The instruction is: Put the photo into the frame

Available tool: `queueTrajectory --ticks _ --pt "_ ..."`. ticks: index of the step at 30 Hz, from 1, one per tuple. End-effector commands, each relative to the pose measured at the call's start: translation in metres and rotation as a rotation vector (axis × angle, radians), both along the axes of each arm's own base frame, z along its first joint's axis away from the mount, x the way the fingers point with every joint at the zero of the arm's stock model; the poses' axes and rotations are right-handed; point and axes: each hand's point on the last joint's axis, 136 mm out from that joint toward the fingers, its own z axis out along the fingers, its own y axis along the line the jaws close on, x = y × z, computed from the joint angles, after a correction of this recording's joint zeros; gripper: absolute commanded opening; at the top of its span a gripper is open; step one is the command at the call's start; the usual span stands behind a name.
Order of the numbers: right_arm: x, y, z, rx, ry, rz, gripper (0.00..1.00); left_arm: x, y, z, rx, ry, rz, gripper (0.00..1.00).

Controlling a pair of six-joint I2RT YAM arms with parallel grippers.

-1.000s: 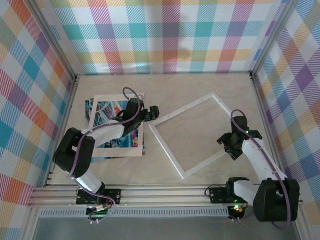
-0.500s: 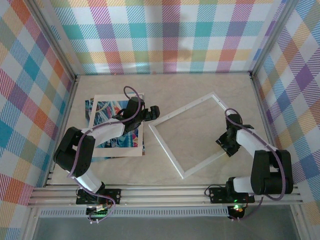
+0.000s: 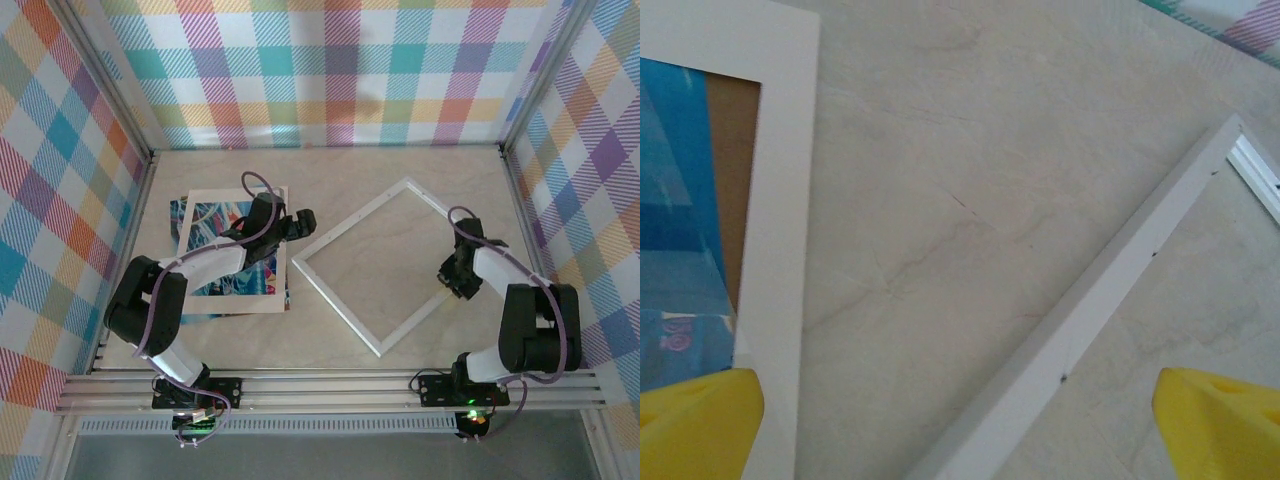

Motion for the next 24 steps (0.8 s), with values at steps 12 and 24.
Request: queueTrajectory --ticks 12,24 --pt "0.154 0.015 0.065 -0.027 -0.234 0.681 0.16 -0.007 0.064 0.026 0.084 -0.006 0.107 1.00" --pt "0.226 0.033 0.033 0.097 -0.225 0.846 0.18 -0.053 0.122 0.009 0.133 0.101 0.271 1.00"
